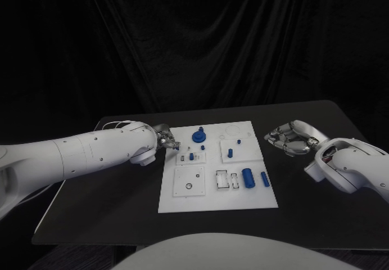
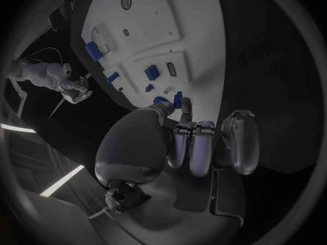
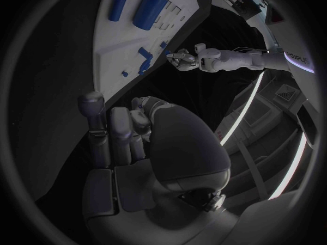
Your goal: Assemble the parts on the task board
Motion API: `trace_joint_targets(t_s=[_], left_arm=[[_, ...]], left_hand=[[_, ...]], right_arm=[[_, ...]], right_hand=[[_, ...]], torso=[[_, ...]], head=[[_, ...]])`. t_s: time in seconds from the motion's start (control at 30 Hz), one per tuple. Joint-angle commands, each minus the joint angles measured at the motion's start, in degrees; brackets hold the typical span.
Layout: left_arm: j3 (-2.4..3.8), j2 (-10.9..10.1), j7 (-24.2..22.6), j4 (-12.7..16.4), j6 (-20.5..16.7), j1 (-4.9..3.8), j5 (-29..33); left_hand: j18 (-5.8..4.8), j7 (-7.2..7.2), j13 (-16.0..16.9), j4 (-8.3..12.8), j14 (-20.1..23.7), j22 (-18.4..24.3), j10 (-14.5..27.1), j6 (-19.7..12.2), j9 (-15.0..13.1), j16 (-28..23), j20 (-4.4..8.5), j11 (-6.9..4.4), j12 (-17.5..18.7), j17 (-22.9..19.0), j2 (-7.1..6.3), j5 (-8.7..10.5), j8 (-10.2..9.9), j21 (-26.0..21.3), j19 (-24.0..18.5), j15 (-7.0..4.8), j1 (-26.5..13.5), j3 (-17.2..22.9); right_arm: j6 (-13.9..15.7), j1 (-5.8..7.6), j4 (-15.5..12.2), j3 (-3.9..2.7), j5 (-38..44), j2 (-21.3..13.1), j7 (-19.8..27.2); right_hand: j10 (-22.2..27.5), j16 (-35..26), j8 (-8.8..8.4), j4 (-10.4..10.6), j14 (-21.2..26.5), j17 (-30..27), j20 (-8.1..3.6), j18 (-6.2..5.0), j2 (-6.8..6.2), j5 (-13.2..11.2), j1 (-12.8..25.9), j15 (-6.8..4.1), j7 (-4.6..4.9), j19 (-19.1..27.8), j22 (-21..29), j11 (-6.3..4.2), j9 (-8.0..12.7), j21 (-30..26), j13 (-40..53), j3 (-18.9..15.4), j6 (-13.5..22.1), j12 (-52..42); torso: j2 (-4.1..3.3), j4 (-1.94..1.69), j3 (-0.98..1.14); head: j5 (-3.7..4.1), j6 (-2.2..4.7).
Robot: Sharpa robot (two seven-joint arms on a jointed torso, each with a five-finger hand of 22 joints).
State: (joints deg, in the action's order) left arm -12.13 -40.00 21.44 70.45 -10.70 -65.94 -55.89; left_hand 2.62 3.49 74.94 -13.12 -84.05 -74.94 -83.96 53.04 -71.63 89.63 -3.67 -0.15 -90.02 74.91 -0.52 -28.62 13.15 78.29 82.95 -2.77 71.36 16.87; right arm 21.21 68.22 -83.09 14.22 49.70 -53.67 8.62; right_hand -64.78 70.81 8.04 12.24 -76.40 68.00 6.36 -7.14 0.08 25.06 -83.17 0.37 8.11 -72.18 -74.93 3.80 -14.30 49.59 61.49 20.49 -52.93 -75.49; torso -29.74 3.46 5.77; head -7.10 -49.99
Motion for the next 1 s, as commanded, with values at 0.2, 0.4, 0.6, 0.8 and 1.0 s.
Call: trace_joint_targets(t_s=[0.2,0.4,0.6,0.8,1.0], left_arm=[[0.04,-1.2,-0.3,2.6,-3.3,0.06,0.9],[0.03,-1.3,-0.5,3.0,-3.5,0.17,0.9],[0.03,-1.5,-0.6,3.5,-3.5,0.90,0.9],[0.03,-1.4,-1.0,3.7,-3.9,1.81,0.9],[0.03,-1.4,-1.3,3.7,-4.2,2.54,0.9]], left_hand=[[0.42,-0.30,15.1,-0.1,-6.0,-11.0,-6.0,0.1,-0.1,0.4,0.34,-0.32,0.0,15.1,-0.62,0.34,0.3,-0.2,0.0,-0.40,-0.2,0.5],[0.44,-0.29,15.1,-0.1,-6.0,-11.0,-6.0,0.0,0.0,0.4,0.35,-0.33,0.0,15.1,-0.69,0.42,0.2,-0.3,-0.1,-0.42,-0.3,0.7],[0.45,-0.28,15.1,-0.1,-6.0,-11.0,-6.0,-0.1,0.0,0.4,0.36,-0.32,0.0,15.1,-0.71,0.46,0.1,-0.3,-0.1,-0.43,-0.3,0.8],[0.46,-0.26,15.1,-0.1,-6.0,-11.0,-6.0,-0.2,0.0,0.4,0.37,-0.32,0.0,15.1,-0.73,0.49,0.1,-0.4,-0.1,-0.43,-0.3,0.9],[0.49,-0.25,15.1,-0.1,-6.0,-10.9,-6.0,-0.3,0.0,0.4,0.37,-0.31,0.0,15.1,-0.73,0.49,0.1,-0.5,-0.2,-0.43,-0.4,1.0]], right_arm=[[-0.1,-0.14,-0.3,-0.04,0.0,-0.3,-0.8],[0.0,-0.14,-0.4,-0.04,0.0,-0.4,-0.8],[0.1,-0.15,-0.5,-0.04,0.0,-0.5,-0.7],[0.1,-0.15,-0.5,-0.04,0.0,-0.5,-0.7],[0.0,-0.15,-0.5,-0.04,0.0,-0.5,-0.7]], right_hand=[[0.4,0.1,0.23,-0.4,0.3,-0.1,-0.08,-0.55,0.08,0.2,-0.6,-0.21,0.21,0.3,-4.9,0.04,-0.1,-0.3,-0.1,0.1,-0.1,0.3],[0.4,0.1,0.23,-0.4,0.3,-0.1,-0.08,-0.55,0.08,0.2,-0.6,-0.21,0.21,0.3,-4.9,0.04,-0.1,-0.3,-0.1,0.1,-0.1,0.3],[0.4,0.1,0.22,-0.4,0.2,0.0,-0.06,-0.52,0.07,0.3,-0.6,-0.18,0.25,0.3,-4.9,0.09,-0.1,-0.2,-0.1,0.1,0.0,0.3],[0.4,0.2,0.23,-0.5,0.2,0.1,-0.06,-0.52,0.07,0.3,-0.6,-0.18,0.25,0.3,-4.9,0.09,-0.1,-0.2,0.0,0.2,0.0,0.3],[0.4,0.2,0.23,-0.5,0.2,0.1,-0.06,-0.52,0.07,0.3,-0.6,-0.18,0.25,0.3,-4.9,0.09,-0.1,-0.2,0.0,0.2,0.0,0.3]], torso=[[-0.05,0.07,-0.03],[-0.09,0.06,-0.02],[-0.10,0.09,-0.01],[-0.11,0.13,-0.02],[-0.05,0.05,-0.01]], head=[[-0.01,-0.01],[0.11,-0.01],[0.08,-0.01],[0.03,-0.01],[-0.01,-0.01]])
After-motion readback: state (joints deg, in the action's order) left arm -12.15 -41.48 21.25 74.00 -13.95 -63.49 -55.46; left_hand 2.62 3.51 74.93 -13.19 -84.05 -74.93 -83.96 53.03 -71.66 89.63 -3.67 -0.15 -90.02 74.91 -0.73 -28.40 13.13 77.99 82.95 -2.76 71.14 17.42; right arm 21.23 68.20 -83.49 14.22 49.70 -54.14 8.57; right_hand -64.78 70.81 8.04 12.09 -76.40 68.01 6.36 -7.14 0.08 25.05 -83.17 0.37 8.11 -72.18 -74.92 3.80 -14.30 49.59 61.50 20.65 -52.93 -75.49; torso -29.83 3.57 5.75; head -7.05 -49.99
